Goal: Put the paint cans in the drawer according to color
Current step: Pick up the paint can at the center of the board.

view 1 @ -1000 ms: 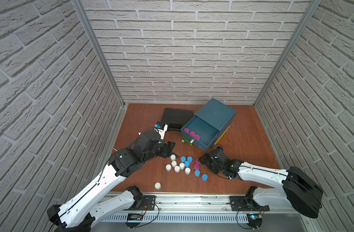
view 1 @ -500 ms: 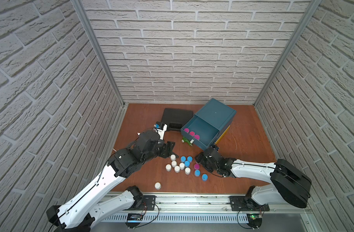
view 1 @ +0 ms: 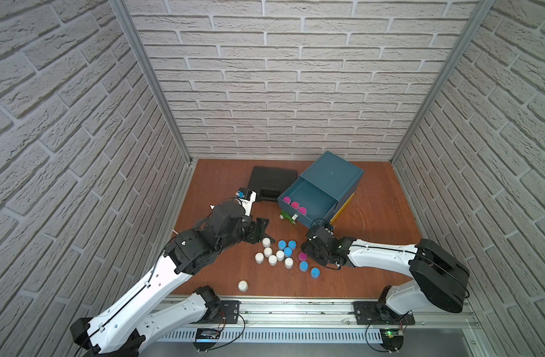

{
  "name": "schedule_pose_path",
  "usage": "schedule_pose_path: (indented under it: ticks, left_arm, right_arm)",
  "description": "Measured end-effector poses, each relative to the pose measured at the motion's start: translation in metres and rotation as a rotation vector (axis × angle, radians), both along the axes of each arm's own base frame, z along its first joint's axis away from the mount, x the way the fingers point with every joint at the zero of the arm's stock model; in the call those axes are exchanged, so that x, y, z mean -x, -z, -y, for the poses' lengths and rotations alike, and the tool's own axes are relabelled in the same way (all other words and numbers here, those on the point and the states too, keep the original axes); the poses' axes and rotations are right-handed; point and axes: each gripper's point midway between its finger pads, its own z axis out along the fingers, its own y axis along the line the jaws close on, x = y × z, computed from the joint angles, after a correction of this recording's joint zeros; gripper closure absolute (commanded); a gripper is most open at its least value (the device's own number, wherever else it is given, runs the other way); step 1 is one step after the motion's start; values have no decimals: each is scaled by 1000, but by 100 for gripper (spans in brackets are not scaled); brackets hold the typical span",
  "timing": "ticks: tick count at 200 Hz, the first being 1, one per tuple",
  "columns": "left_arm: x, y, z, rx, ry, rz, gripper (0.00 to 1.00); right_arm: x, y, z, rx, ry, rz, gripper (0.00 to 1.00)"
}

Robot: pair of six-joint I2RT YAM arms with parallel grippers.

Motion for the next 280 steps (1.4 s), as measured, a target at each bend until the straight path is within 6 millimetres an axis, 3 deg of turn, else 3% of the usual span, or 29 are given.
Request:
schedule_pose_path:
  ticks: [100, 160, 218, 280]
  left_arm:
    - [0, 2, 0, -4, 0, -4, 34]
    - [-1, 4, 1, -10, 0, -10, 34]
    - [-2, 5, 2, -12, 0, -12, 34]
    - [-3, 6, 4, -14, 1, -14, 34]
  right_arm:
    - [27, 1, 36, 90, 79, -92, 54]
    - [45, 6, 60, 156, 121, -164, 48]
    - [48, 6, 70, 184, 135, -186, 46]
    - [52, 4, 80, 230, 127, -218, 60]
